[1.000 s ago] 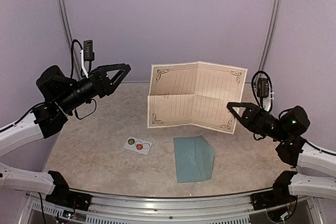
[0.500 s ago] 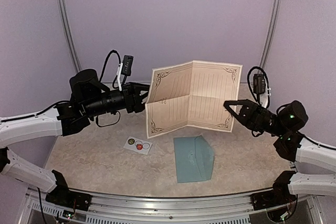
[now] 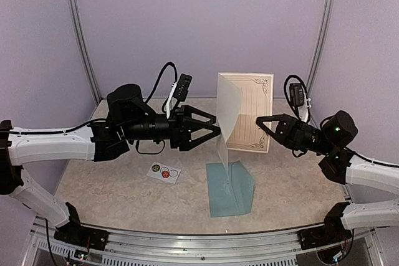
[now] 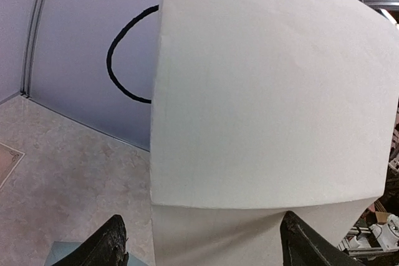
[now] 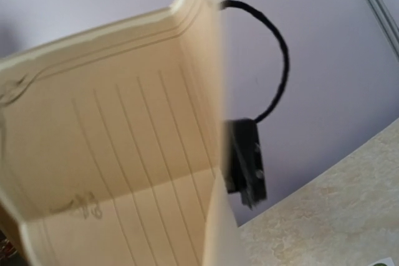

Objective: Place the letter into the envelope and seal it

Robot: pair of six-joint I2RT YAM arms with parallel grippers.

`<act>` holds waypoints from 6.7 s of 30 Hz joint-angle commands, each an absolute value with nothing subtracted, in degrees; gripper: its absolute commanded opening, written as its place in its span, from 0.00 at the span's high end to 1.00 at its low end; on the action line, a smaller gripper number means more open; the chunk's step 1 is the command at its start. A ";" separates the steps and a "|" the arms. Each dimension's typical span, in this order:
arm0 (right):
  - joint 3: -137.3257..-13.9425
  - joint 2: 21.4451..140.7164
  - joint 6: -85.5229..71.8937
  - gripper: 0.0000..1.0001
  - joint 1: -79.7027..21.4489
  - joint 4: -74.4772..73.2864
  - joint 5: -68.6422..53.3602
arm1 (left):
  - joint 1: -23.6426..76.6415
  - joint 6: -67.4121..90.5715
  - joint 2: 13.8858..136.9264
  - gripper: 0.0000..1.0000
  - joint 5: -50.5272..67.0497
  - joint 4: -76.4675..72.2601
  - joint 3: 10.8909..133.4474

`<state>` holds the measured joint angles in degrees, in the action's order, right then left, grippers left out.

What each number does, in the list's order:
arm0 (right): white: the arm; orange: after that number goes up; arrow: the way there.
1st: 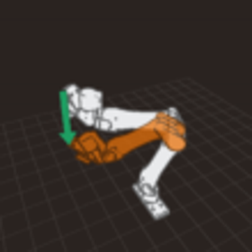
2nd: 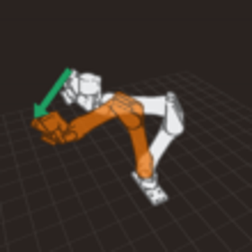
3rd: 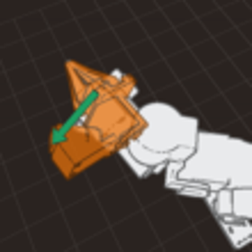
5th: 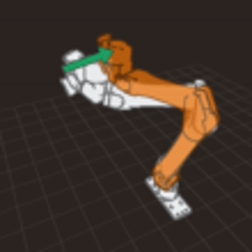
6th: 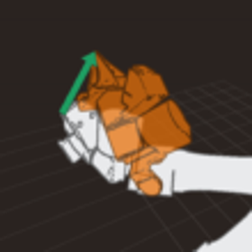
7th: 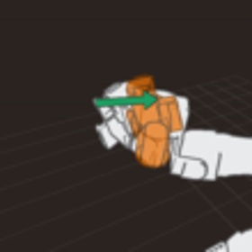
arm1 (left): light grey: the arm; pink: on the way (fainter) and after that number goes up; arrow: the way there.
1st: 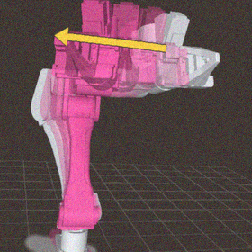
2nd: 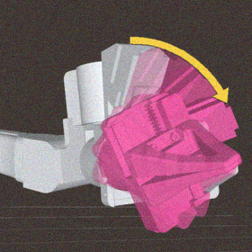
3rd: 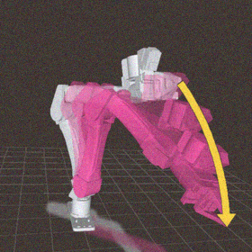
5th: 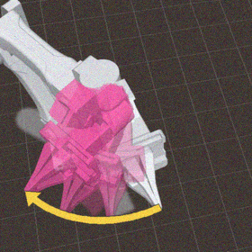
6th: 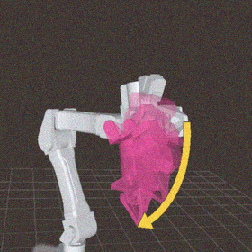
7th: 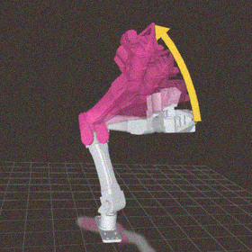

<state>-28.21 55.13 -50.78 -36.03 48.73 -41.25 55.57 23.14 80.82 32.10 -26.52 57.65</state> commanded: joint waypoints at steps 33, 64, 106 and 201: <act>-29.53 48.53 -45.25 0.54 -34.83 33.98 -30.02 | 55.87 25.40 80.43 1.00 29.67 -26.55 53.64; -42.99 63.02 -22.12 0.15 -39.12 11.87 -53.93 | 55.48 16.67 74.47 1.00 36.29 -5.64 58.35; -55.43 74.70 -10.46 1.00 -46.35 -12.21 -48.77 | 59.67 -2.04 81.93 0.14 16.66 26.20 72.46; -39.93 85.53 -41.65 1.00 -35.95 -18.62 -22.15 | 56.04 49.74 112.53 0.46 21.50 -11.47 54.97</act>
<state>-38.85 84.60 -39.35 -36.29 -21.02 -22.59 56.16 51.03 108.84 19.27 -13.02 53.23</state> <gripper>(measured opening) 0.004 0.577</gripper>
